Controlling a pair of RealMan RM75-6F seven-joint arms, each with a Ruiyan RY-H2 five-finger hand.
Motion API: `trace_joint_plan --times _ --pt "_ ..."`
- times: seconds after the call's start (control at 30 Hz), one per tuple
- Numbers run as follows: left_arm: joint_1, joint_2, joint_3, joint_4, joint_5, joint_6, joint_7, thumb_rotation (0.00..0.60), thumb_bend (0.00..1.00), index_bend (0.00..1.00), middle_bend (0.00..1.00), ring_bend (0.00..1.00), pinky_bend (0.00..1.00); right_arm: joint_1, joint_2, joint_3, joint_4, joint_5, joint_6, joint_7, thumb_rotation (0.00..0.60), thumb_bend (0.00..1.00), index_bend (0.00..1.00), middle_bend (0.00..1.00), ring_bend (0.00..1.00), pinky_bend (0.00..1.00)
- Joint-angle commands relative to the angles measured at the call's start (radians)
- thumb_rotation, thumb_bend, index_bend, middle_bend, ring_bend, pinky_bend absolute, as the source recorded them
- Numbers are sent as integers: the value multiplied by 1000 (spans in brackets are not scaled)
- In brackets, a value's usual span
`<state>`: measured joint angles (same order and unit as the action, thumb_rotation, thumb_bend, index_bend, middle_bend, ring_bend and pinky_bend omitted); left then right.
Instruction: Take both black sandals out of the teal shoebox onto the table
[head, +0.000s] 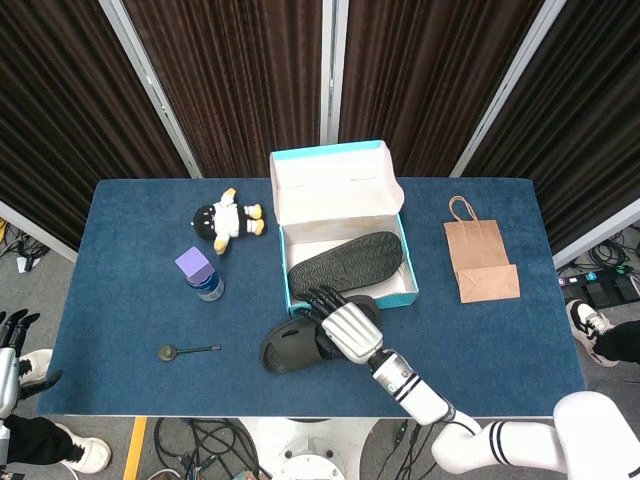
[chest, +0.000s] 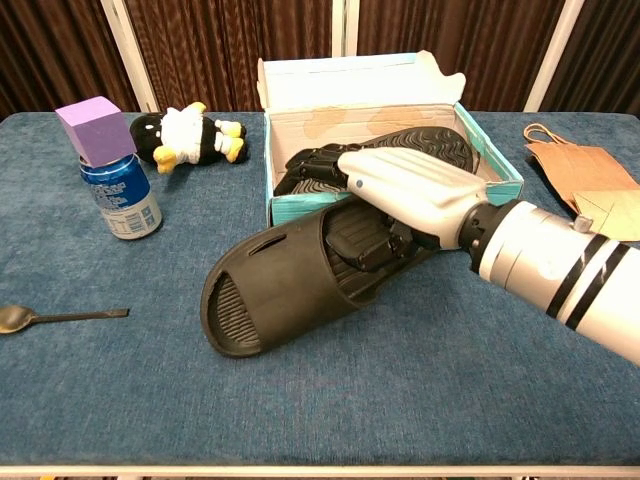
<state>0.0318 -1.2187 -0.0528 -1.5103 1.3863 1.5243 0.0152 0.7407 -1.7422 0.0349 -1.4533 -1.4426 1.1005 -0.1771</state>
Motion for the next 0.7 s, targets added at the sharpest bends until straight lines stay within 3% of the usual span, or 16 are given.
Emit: trace_joint_plan --times 0.03,0.23,0.43,0.57,0.7 --pt "0 -1 -1 4 0 0 -3 600 0 177 104 22 119 -17 -11 -5 -6 -3 9 -14 600 422 31 0 0 0" --pt "0 -3 -1 11 2 -1 -10 600 0 177 103 22 119 -37 21 -7 -71 4 3 -47 600 378 0 0 0 0" --pt "2 -5 -2 17 4 2 -14 600 0 177 103 22 119 -36 117 -2 -158 67 -42 -240 600 10 0 0 0 0" --pt "4 -6 -2 18 7 6 -16 600 0 177 104 22 119 -35 182 12 -211 112 -59 -307 600 0 0 0 0 0" --pt "6 -5 -2 19 7 7 -17 600 0 177 103 22 119 -37 273 43 -270 108 -53 -268 600 0 0 0 0 0"
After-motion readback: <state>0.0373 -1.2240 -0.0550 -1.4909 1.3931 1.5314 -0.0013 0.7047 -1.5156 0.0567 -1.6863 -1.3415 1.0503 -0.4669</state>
